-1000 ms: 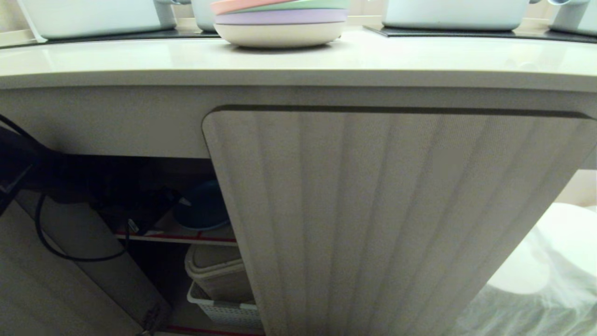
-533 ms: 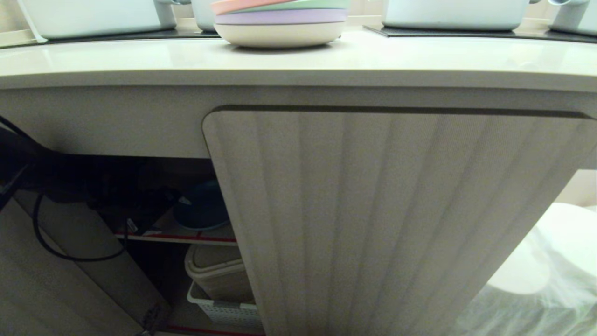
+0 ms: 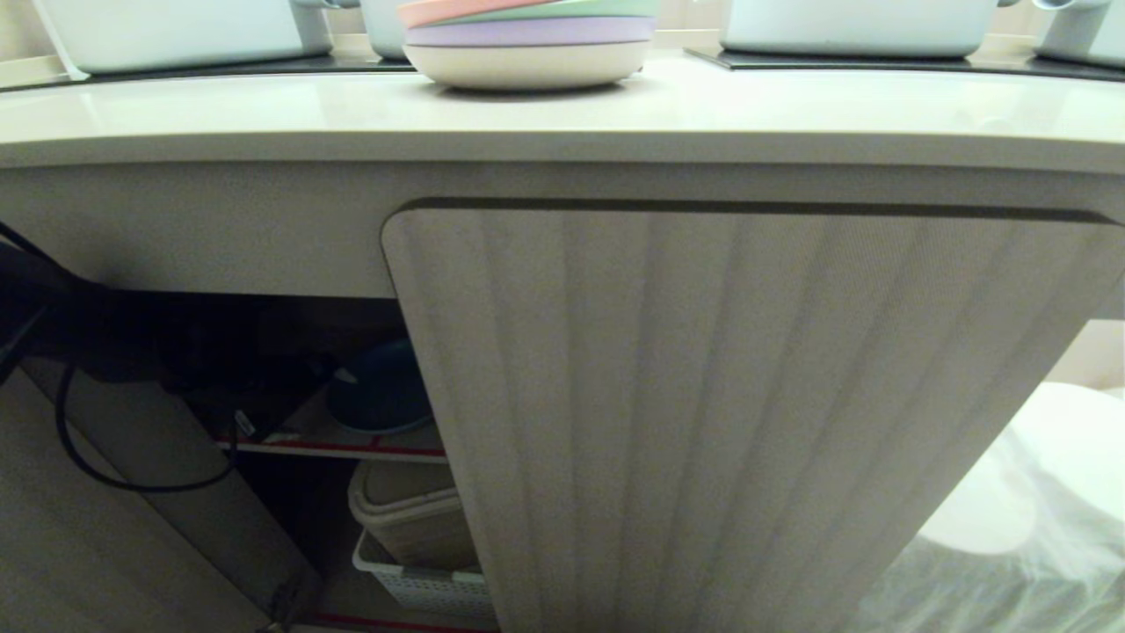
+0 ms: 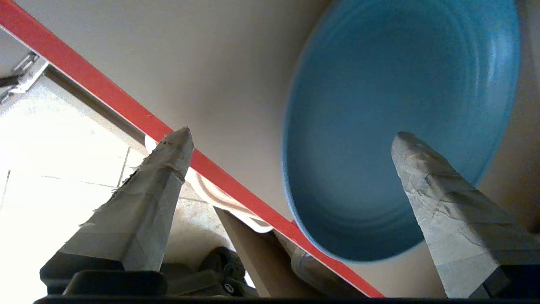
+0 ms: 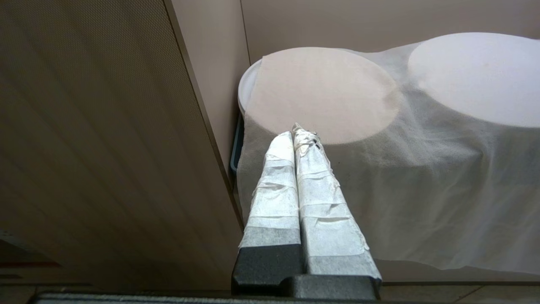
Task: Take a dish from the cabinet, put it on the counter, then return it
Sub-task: Put it back into the cabinet
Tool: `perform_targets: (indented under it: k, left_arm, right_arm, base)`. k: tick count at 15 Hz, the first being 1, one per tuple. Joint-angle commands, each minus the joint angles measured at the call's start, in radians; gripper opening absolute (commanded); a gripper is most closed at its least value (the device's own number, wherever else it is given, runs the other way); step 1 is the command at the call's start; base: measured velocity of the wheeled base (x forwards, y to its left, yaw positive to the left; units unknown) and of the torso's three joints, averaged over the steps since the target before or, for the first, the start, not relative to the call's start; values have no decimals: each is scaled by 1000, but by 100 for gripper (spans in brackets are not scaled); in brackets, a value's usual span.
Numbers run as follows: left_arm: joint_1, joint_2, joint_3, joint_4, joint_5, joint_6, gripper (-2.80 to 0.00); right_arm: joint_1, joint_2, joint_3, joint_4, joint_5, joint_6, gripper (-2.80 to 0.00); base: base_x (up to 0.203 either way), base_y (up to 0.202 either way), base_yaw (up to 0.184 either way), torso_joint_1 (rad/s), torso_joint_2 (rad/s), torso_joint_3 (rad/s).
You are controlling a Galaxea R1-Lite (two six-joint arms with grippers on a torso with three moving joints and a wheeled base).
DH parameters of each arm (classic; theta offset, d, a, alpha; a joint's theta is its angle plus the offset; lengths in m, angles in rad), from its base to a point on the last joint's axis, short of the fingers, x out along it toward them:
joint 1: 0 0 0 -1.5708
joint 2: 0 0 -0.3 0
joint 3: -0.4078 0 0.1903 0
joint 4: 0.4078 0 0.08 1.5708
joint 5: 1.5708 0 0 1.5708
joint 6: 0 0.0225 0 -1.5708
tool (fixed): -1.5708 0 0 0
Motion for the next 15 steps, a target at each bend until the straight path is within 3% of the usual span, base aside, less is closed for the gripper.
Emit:
perform_targets:
  k: [1, 6, 13, 15]
  left_arm:
    - [-3, -9, 1, -23, 0, -3, 0]
    - [-6, -10, 104, -230, 20, 69, 0]
    - [-9, -26, 135, -276, 18, 126, 0]
    - [-7, -30, 185, -338, 20, 189, 0]
  right_arm:
    - [0, 0, 0, 0, 0, 0, -280]
    - [0, 0, 0, 0, 0, 0, -280]
    - [0, 0, 0, 0, 0, 0, -280]
    - [0, 0, 0, 0, 0, 0, -280]
  base:
    - [0, 0, 0, 0, 0, 0]
    - [0, 0, 0, 0, 0, 0]
    - [0, 0, 0, 0, 0, 0]
    - [0, 0, 0, 0, 0, 0]
